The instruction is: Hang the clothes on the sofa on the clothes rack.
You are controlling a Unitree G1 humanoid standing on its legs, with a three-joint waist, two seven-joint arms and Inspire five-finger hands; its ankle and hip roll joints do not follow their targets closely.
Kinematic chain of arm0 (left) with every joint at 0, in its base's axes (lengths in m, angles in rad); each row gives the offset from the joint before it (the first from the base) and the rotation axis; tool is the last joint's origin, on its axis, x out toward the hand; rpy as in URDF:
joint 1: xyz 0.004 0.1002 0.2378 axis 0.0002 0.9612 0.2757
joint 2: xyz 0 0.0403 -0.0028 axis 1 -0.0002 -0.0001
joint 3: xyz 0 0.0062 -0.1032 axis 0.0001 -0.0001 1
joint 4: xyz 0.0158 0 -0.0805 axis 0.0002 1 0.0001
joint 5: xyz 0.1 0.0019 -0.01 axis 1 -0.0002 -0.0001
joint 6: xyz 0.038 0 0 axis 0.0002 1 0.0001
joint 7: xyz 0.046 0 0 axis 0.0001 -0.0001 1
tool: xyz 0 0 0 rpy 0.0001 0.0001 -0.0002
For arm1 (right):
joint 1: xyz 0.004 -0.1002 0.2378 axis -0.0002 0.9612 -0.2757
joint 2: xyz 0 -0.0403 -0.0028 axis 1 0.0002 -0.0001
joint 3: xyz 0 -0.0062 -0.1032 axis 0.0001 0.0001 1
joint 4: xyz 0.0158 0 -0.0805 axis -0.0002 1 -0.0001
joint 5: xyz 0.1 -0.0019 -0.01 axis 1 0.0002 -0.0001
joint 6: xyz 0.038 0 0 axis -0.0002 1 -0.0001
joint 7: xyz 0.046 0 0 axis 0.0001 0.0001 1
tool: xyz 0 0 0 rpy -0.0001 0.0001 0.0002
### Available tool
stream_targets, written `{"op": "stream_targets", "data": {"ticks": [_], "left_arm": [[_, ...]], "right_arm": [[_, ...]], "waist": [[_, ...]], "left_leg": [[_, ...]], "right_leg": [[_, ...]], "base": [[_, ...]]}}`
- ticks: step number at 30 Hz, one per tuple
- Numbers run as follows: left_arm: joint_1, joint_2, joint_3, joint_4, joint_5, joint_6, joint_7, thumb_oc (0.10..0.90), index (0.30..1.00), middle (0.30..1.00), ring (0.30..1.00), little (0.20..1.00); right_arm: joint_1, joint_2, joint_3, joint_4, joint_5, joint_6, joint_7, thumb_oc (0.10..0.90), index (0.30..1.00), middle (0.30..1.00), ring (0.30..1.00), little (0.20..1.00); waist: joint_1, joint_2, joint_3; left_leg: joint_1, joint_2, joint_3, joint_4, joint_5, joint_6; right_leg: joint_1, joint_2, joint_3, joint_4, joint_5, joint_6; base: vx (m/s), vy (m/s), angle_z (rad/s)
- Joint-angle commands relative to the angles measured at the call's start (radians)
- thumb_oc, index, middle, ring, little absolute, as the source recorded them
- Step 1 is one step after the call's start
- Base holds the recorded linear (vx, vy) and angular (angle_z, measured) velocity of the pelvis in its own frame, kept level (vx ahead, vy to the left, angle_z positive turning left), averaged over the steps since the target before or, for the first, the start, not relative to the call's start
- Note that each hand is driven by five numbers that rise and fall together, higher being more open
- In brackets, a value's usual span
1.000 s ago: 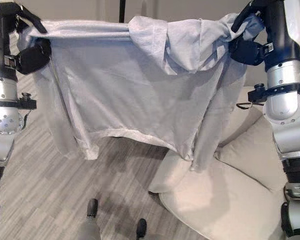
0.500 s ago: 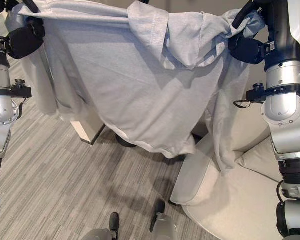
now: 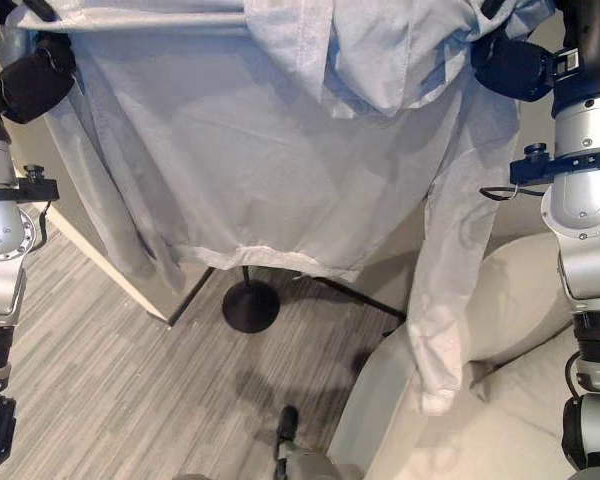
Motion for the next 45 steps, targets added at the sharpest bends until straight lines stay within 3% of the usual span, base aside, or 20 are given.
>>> {"op": "stream_targets", "data": {"ticks": [1, 3, 4, 10, 15, 18, 20, 22, 25, 28, 31, 38, 41, 45], "left_arm": [[-0.040, 0.057, 0.094, -0.035, -0.002, -0.056, 0.098, 0.400, 0.300, 0.300, 0.300, 0.300], [-0.035, 0.056, 0.102, -0.038, 0.004, -0.053, 0.106, 0.400, 0.300, 0.300, 0.300, 0.300], [-0.021, 0.051, 0.108, -0.042, 0.008, -0.051, 0.116, 0.400, 0.300, 0.300, 0.300, 0.300], [0.019, 0.036, 0.137, -0.068, 0.029, -0.055, 0.135, 0.400, 0.300, 0.300, 0.300, 0.300], [0.026, 0.056, 0.133, -0.072, 0.037, -0.056, 0.124, 0.400, 0.300, 0.300, 0.300, 0.300], [-0.038, 0.105, 0.081, -0.031, 0.056, -0.044, 0.130, 0.400, 0.300, 0.300, 0.300, 0.300], [-0.214, 0.198, -0.063, 0.077, 0.154, -0.014, 0.140, 0.400, 0.300, 0.300, 0.300, 0.300], [-0.293, 0.208, -0.141, 0.136, 0.160, -0.010, 0.133, 0.400, 0.300, 0.300, 0.300, 0.300], [-0.481, 0.225, -0.334, 0.259, 0.178, -0.006, 0.102, 0.400, 0.300, 0.300, 0.300, 0.300], [-0.605, 0.219, -0.477, 0.377, 0.189, 0.000, 0.079, 0.400, 0.300, 0.300, 0.300, 0.300], [-0.723, 0.192, -0.606, 0.517, 0.209, 0.023, 0.069, 0.400, 0.300, 0.300, 0.300, 0.300], [-0.759, 0.154, -0.674, 0.651, 0.236, 0.056, 0.063, 0.400, 0.300, 0.300, 0.300, 0.300], [-0.725, 0.145, -0.656, 0.684, 0.221, 0.063, 0.064, 0.400, 0.300, 0.300, 0.300, 0.300], [-0.597, 0.134, -0.553, 0.664, 0.197, 0.073, 0.072, 0.400, 0.300, 0.300, 0.300, 0.300]], "right_arm": [[-0.118, -0.088, -0.077, -0.054, 0.049, -0.059, -0.071, 0.400, 0.300, 0.300, 0.300, 0.300], [-0.127, -0.094, -0.072, -0.056, 0.050, -0.065, -0.074, 0.400, 0.300, 0.300, 0.300, 0.300], [-0.141, -0.077, -0.064, -0.055, 0.100, -0.083, -0.062, 0.400, 0.300, 0.300, 0.300, 0.300], [-0.137, -0.067, -0.084, -0.042, 0.097, -0.097, -0.076, 0.400, 0.300, 0.300, 0.300, 0.300], [-0.118, -0.083, -0.085, -0.042, 0.086, -0.089, -0.073, 0.400, 0.300, 0.300, 0.300, 0.300], [-0.177, -0.134, -0.017, 0.032, 0.062, -0.063, -0.089, 0.400, 0.300, 0.300, 0.300, 0.300], [-0.358, -0.172, 0.173, 0.199, 0.139, -0.058, -0.057, 0.400, 0.300, 0.300, 0.300, 0.300], [-0.457, -0.175, 0.276, 0.285, 0.164, -0.061, -0.042, 0.400, 0.300, 0.300, 0.300, 0.300], [-0.671, -0.159, 0.497, 0.478, 0.193, -0.041, -0.011, 0.400, 0.300, 0.300, 0.300, 0.300], [-0.781, -0.107, 0.615, 0.595, 0.194, -0.018, 0.008, 0.400, 0.300, 0.300, 0.300, 0.300], [-0.830, -0.035, 0.651, 0.676, 0.188, -0.002, -0.003, 0.400, 0.300, 0.300, 0.300, 0.300], [-0.809, 0.055, 0.639, 0.721, 0.156, 0.023, -0.009, 0.400, 0.300, 0.300, 0.300, 0.300], [-0.782, 0.077, 0.621, 0.709, 0.157, 0.025, -0.008, 0.400, 0.300, 0.300, 0.300, 0.300], [-0.663, 0.125, 0.557, 0.612, 0.147, 0.024, 0.002, 0.400, 0.300, 0.300, 0.300, 0.300]], "waist": [[0.033, -0.038, -0.097], [0.038, -0.041, -0.099], [0.048, -0.038, -0.107], [0.057, -0.005, -0.159], [0.066, -0.007, -0.189], [0.075, -0.019, -0.199], [0.075, -0.034, -0.207], [0.074, -0.038, -0.207], [0.062, -0.037, -0.207], [0.046, -0.027, -0.209], [0.028, -0.015, -0.203], [0.010, -0.005, -0.187], [0.007, -0.006, -0.181], [0.007, -0.010, -0.175]], "left_leg": [[-0.104, 0.013, 0.063, -0.042, 0.064, 0.053], [-0.114, 0.012, 0.072, -0.101, 0.037, 0.068], [-0.103, 0.013, 0.067, -0.266, 0.025, 0.078], [-0.024, 0.007, 0.023, -0.524, 0.104, 0.063], [0.013, -0.012, 0.039, -0.535, 0.079, 0.068], [0.019, -0.024, 0.046, -0.535, 0.067, 0.077], [0.020, -0.034, 0.058, -0.535, 0.060, 0.085], [0.017, -0.037, 0.063, -0.535, 0.060, 0.087], [0.009, -0.040, 0.072, -0.535, 0.063, 0.090], [0.005, -0.040, 0.081, -0.535, 0.064, 0.090], [-0.005, -0.037, 0.089, -0.535, 0.068, 0.089], [-0.035, -0.027, 0.104, -0.535, 0.077, 0.084], [-0.044, -0.023, 0.105, -0.535, 0.080, 0.084], [-0.039, -0.021, 0.108, -0.535, 0.074, 0.087]], "right_leg": [[0.084, -0.093, -0.053, -0.008, -0.091, 0.209], [0.082, -0.098, -0.053, -0.008, -0.091, 0.214], [0.080, -0.102, -0.046, -0.008, -0.097, 0.225], [0.111, -0.091, -0.034, -0.008, -0.127, 0.231], [0.124, -0.114, -0.031, -0.008, -0.120, 0.242], [0.125, -0.129, -0.029, -0.008, -0.110, 0.255], [0.119, -0.143, -0.022, -0.008, -0.095, 0.269], [0.114, -0.147, -0.019, -0.008, -0.091, 0.273], [0.099, -0.153, -0.013, -0.008, -0.078, 0.284], [0.089, -0.156, -0.008, -0.008, -0.071, 0.289], [0.073, -0.158, -0.006, -0.008, -0.064, 0.294], [0.033, -0.156, -0.005, -0.008, -0.057, 0.300], [0.024, -0.153, -0.001, -0.008, -0.058, 0.298], [0.024, -0.149, 0.001, -0.008, -0.064, 0.292]], "base": [[0.09, -0.076, 0.17], [0.10, 0.045, 0.26], [0.16, 0.107, 0.11], [0.17, 0.107, -0.12], [0.10, 0.101, -0.04], [0.05, 0.107, 0.18], [0.04, 0.098, 0.10], [0.01, 0.040, 0.09], [-0.01, 0.025, 0.00], [0.00, 0.029, -0.09], [0.02, 0.011, -0.21], [0.00, -0.008, -0.11], [0.00, -0.007, -0.04], [0.03, -0.006, -0.07]]}}
